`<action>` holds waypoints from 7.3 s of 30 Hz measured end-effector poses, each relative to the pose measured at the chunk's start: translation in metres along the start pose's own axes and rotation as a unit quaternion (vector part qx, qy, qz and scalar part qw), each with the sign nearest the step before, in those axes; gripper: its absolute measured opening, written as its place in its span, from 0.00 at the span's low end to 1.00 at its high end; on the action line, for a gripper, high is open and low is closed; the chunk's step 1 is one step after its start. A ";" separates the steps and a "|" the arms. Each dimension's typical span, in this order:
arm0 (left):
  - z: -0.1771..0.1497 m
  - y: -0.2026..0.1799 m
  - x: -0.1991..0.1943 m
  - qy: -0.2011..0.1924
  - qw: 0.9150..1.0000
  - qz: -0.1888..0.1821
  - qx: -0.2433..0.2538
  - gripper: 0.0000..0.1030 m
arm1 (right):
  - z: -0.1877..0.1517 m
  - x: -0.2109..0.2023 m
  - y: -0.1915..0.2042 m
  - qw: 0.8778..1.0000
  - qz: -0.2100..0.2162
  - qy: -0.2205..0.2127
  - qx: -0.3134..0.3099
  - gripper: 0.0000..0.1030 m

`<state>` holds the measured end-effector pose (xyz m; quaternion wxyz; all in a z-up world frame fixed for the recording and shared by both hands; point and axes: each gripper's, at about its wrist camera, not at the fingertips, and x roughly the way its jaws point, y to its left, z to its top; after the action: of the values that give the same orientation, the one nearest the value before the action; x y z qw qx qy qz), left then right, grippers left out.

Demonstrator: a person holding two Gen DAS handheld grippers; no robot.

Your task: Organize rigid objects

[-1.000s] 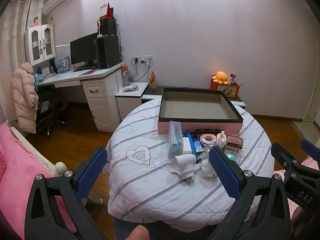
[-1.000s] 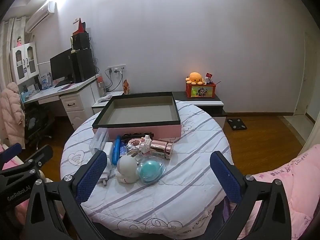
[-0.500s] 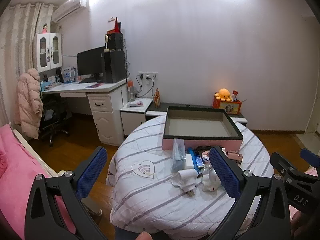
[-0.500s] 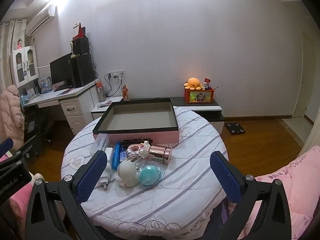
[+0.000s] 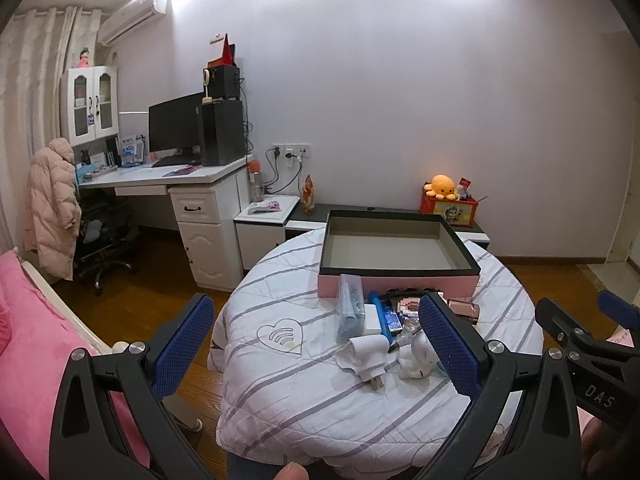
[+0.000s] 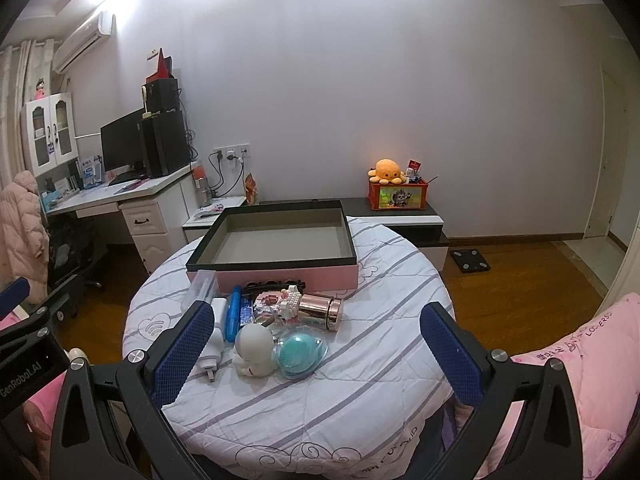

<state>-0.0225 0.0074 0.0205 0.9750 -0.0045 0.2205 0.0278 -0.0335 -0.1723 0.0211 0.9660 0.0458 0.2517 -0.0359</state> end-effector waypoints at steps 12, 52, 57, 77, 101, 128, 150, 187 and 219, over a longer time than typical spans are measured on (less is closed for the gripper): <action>0.000 0.000 -0.002 0.002 1.000 -0.005 -0.002 1.00 | -0.001 0.000 0.000 1.000 0.001 0.001 0.000 1.00; -0.011 -0.004 0.011 0.023 1.000 -0.006 -0.002 1.00 | -0.007 0.011 -0.002 1.000 0.003 0.012 -0.005 1.00; -0.015 -0.005 0.023 0.035 0.999 -0.007 0.000 1.00 | -0.012 0.023 -0.004 1.000 0.008 0.024 -0.005 1.00; -0.045 -0.017 0.166 0.150 0.988 -0.031 -0.005 1.00 | -0.032 0.153 -0.025 0.991 0.030 0.125 -0.025 1.00; -0.031 -0.003 0.248 0.202 0.973 -0.095 -0.053 0.78 | -0.027 0.249 -0.027 0.971 0.105 0.209 -0.041 0.71; 0.015 -0.003 0.197 0.127 0.988 -0.085 0.000 0.32 | 0.015 0.197 -0.032 0.984 0.125 0.128 -0.029 0.67; 0.074 -0.040 0.346 0.187 0.978 -0.089 0.019 0.32 | 0.084 0.341 0.008 0.972 0.120 0.194 -0.062 0.67; 0.056 0.020 0.136 0.049 0.999 0.004 -0.006 1.00 | 0.065 0.130 -0.028 0.990 0.127 0.063 -0.005 1.00; -0.041 0.005 0.099 0.118 0.993 -0.021 0.024 1.00 | -0.032 0.084 -0.017 0.990 0.110 0.082 -0.039 1.00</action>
<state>0.0488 0.0168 -0.0586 0.9424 0.0111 0.3342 0.0016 0.0224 -0.1899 -0.0489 0.9414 0.0383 0.3244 0.0842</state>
